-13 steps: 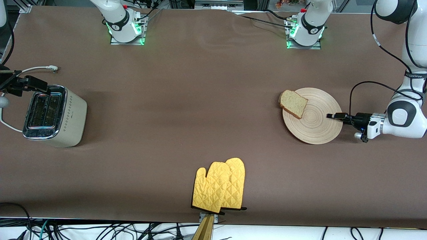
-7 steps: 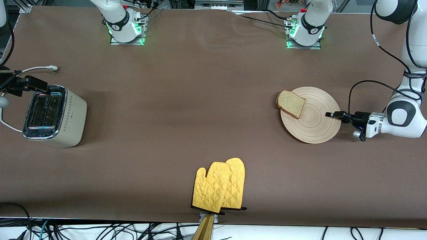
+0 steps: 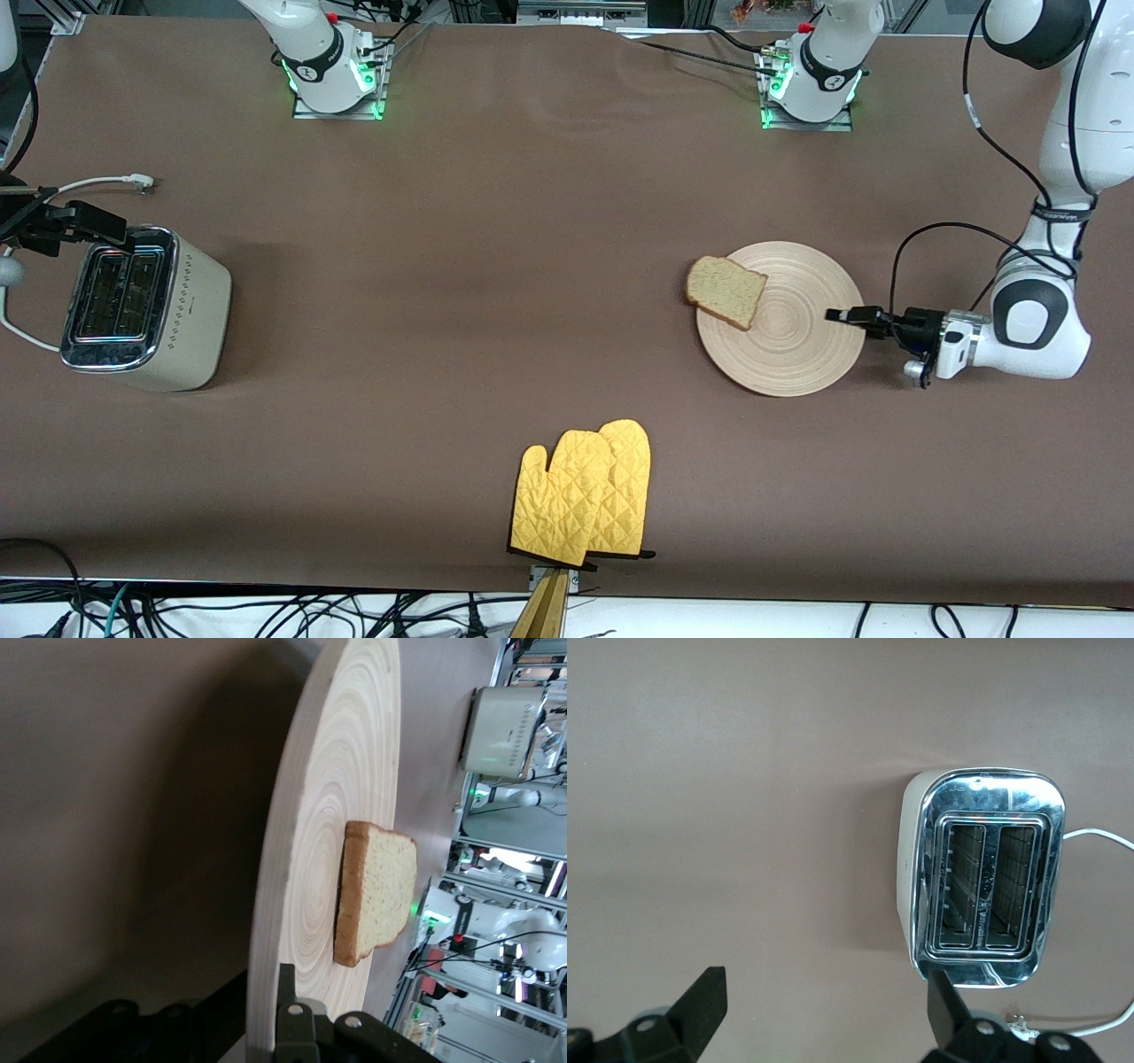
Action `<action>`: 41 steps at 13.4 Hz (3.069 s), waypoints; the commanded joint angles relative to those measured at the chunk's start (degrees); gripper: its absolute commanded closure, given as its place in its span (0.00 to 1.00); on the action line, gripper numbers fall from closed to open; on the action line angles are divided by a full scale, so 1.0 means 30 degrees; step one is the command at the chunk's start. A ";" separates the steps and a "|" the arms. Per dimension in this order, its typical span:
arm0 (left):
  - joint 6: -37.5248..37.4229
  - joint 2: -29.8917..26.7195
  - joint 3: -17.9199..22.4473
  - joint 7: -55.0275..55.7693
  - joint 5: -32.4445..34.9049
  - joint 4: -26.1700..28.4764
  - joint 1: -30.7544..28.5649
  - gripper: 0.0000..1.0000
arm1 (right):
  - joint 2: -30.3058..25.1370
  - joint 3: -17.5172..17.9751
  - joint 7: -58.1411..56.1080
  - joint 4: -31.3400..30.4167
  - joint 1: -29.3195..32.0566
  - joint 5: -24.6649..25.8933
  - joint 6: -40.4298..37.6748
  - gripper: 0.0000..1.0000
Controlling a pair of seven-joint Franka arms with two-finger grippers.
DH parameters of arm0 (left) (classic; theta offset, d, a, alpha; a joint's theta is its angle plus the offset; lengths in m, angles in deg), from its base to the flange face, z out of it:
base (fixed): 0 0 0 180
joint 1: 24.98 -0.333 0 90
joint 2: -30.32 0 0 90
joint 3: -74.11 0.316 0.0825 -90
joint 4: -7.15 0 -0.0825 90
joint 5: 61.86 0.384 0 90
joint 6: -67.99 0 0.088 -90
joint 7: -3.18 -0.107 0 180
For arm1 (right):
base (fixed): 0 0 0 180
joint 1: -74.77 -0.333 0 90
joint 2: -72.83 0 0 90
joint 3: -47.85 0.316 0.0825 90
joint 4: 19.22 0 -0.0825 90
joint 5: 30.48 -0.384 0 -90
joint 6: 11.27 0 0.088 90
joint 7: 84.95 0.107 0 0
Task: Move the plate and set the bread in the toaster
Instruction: 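Push the wooden plate with the left gripper toward the toaster, then withdraw the left gripper from the plate back toward its base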
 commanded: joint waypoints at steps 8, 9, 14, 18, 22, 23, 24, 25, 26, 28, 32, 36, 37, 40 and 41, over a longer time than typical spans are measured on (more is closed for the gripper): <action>0.2033 -0.0318 0.2090 0.1202 -0.9261 -0.0072 1.0341 1.00 | 0.0139 0.0030 0.0128 0.0377 0.0089 -0.0312 -0.0102 0.00; 0.2127 -0.0406 0.3814 0.1231 -1.0984 -0.0043 1.2830 1.00 | 0.0139 0.0001 0.0128 0.0377 0.0089 -0.0312 -0.0102 0.00; 0.2506 -0.0231 0.7640 0.1554 -1.5978 0.0191 1.9501 1.00 | 0.0110 0.0118 0.0128 0.0377 -0.0028 -0.0312 -0.0102 0.00; 0.4791 0.0177 0.7670 0.1407 -1.6827 0.0221 2.0968 1.00 | 0.0110 0.0089 0.0128 0.0377 0.0001 -0.0312 -0.0102 0.00; 0.4853 0.0297 0.7931 0.1582 -1.6948 0.0163 2.1000 1.00 | 0.0110 0.0147 0.0128 0.0406 -0.0058 -0.0342 -0.0073 0.00; 0.4795 0.0297 0.8542 0.1554 -1.6919 0.0162 2.1000 0.93 | 0.0110 0.0176 0.0128 0.0406 -0.0058 -0.0313 -0.0073 0.00; 0.4736 0.0297 0.8838 0.1467 -1.6919 0.0162 2.1000 0.79 | 0.0110 0.0206 0.0128 0.0406 -0.0087 -0.0312 -0.0015 0.00; 0.4678 0.0268 0.8986 0.1408 -1.6861 0.0162 2.0942 0.66 | 0.0110 0.0264 0.0128 0.0406 -0.0087 -0.0312 0.0131 0.00; 0.4619 0.0180 0.9046 0.1349 -1.6802 0.0220 2.0825 0.54 | 0.0110 0.0294 0.0128 0.0406 -0.0116 -0.0312 0.0132 0.00; 0.4066 -0.0083 0.9541 0.1290 -1.6656 0.0366 2.0388 0.00 | 0.0110 0.0323 0.0128 0.0406 -0.0175 -0.0312 0.0132 0.00; 0.1809 -0.1018 1.0716 0.1319 -1.4906 0.0484 1.8984 0.00 | 0.0110 0.0294 0.0128 0.0406 -0.0322 -0.0283 0.0132 0.00; 0.1281 -0.3474 1.0687 0.1582 -1.0547 0.0717 1.6758 0.00 | 0.0110 0.0236 0.0128 0.0406 -0.0321 -0.0283 0.0132 0.00; 0.1250 -0.4266 1.0687 0.1844 -0.8792 0.0719 1.6375 0.00 | 0.0110 0.0264 0.0128 0.0406 -0.0293 -0.0283 0.0132 0.00; 0.1278 -0.6843 1.0541 0.3336 -0.4251 0.0777 1.5318 0.00 | 0.0110 0.0265 0.0128 0.0406 -0.0321 -0.0283 0.0132 0.00; 0.1424 -0.7664 1.0541 0.3312 -0.2000 0.0777 1.5316 0.00 | 0.0110 0.0265 0.0128 0.0406 -0.0322 -0.0283 0.0132 0.00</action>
